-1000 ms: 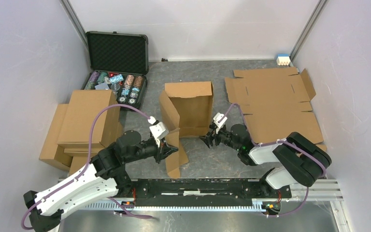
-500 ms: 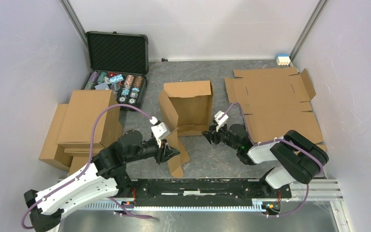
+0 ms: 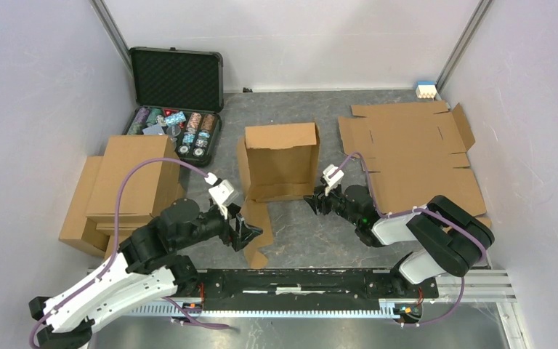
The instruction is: Fold the paper box
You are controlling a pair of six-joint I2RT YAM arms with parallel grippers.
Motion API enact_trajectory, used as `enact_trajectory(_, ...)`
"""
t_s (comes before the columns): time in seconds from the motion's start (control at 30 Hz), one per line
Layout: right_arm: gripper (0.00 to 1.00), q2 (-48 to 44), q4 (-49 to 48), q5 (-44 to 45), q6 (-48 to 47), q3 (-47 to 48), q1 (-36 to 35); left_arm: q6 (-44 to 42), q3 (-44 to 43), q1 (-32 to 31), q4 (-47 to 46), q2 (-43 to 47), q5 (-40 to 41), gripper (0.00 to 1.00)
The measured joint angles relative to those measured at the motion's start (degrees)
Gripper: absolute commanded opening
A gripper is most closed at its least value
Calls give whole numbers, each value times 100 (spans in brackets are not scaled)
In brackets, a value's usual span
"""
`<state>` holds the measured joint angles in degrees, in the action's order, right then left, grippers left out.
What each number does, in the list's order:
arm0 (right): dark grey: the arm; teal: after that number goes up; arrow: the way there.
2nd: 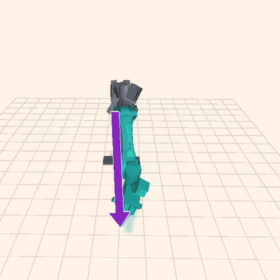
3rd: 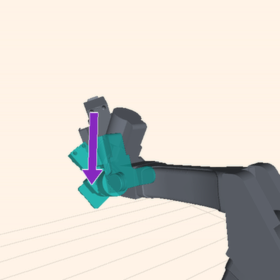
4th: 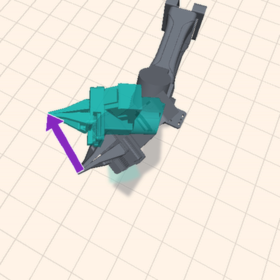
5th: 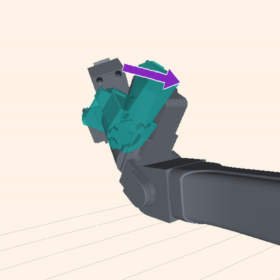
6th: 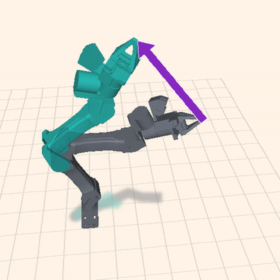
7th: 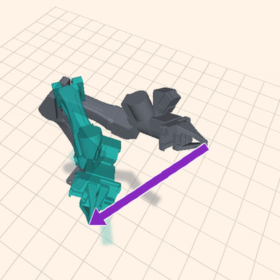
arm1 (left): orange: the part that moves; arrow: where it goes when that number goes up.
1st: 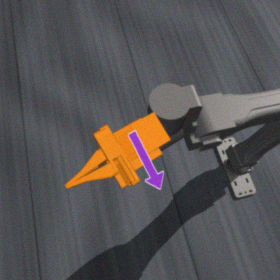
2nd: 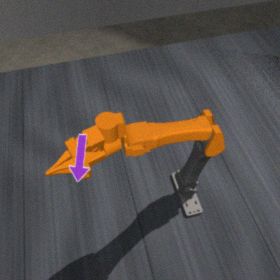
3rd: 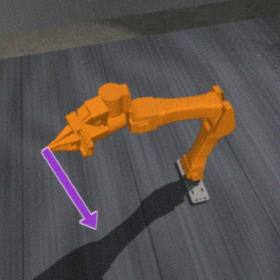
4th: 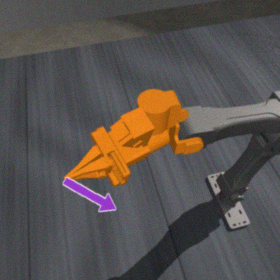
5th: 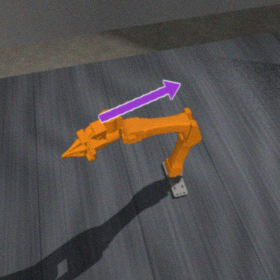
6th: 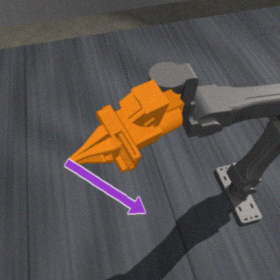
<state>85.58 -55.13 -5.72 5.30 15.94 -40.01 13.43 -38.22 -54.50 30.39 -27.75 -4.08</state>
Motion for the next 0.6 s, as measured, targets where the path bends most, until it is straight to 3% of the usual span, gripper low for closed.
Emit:
enact_trajectory(0.23,56,24,0,0,2,0,0,103,-195,0,490,225,267,88)
enact_trajectory(0.3,56,46,2,-2,2,2,0,111,-295,0,629,356,391,100)
enact_trajectory(0.6,58,74,46,-2,0,68,0,400,-1174,0,1003,446,1049,100)
